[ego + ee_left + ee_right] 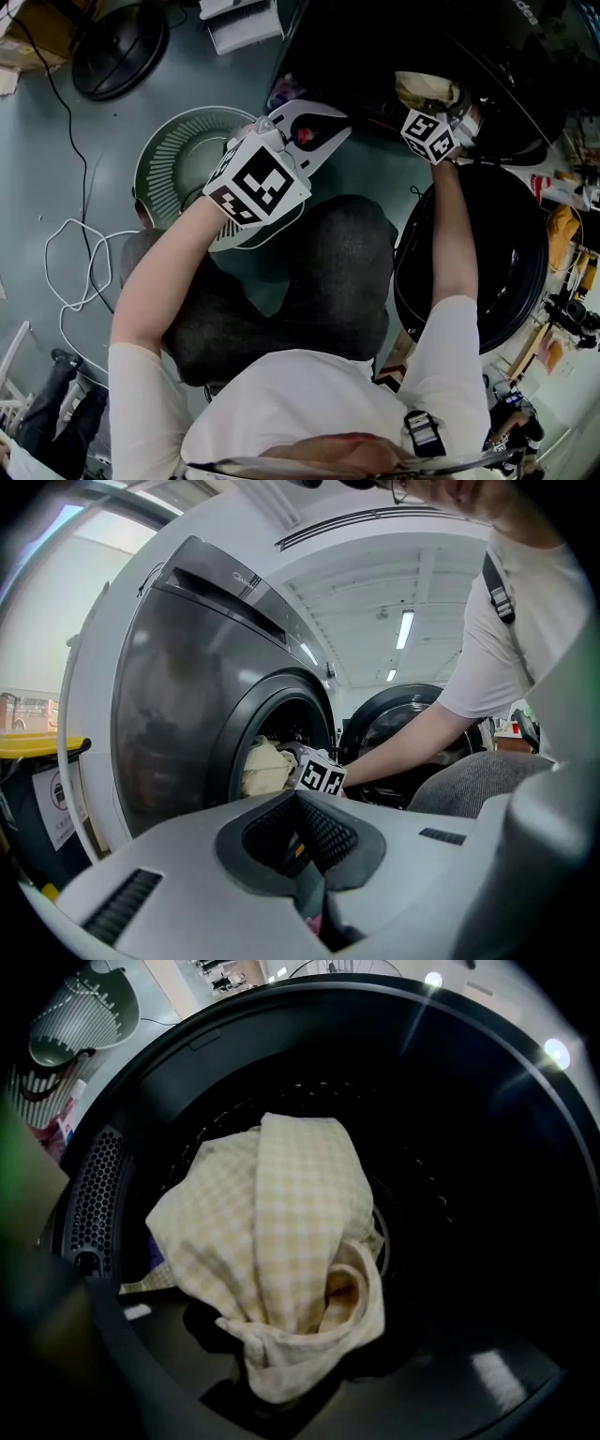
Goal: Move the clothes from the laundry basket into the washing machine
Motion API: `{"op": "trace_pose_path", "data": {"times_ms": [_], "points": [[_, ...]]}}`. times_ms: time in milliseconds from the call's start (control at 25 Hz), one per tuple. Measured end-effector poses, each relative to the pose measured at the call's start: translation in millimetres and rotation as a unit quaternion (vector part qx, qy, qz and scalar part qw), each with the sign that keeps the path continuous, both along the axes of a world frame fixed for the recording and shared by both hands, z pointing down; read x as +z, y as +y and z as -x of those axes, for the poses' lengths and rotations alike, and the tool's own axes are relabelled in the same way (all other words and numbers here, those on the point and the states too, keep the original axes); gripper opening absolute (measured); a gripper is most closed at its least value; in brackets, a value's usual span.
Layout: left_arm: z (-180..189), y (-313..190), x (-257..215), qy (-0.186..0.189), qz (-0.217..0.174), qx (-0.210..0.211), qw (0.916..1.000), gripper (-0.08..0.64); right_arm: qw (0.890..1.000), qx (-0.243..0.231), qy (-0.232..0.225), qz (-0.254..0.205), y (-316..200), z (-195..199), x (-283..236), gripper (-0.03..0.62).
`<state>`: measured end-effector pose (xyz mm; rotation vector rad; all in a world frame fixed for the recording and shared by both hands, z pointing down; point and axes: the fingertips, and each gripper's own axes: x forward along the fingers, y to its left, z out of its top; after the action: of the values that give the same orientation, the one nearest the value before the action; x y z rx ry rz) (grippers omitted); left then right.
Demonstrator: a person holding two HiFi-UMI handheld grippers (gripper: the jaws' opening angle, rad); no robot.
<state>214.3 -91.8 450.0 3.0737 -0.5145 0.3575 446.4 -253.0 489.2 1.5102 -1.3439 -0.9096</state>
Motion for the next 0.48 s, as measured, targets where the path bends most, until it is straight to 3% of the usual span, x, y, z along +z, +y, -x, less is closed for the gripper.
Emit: {"op": "trace_pose_path", "data": {"times_ms": [80,160,320,480], "points": [[2.1,0.0,3.2,-0.006,0.003,0.0,1.0,0.006,1.0,0.004,0.012,0.012,-3.9,-1.9,5.8,0.254],[4.5,-0.3,5.7,-0.008,0.006,-0.001,0.9999,0.006,0.998,0.013,0.018,0.054,-10.3,-7.5,23.2,0.294],[8.4,0.6,8.6,-0.012,0.011,-0.001,0.9999,0.006,0.988,0.039,0.023,0.15,-16.4,-20.2,64.9,0.493],[5.6,1.1,7.2,-0.014,0.014,0.004,0.9998,0.006,0.987,0.033,0.013,0.156,-10.8,-17.5,61.1,0.503]]}}
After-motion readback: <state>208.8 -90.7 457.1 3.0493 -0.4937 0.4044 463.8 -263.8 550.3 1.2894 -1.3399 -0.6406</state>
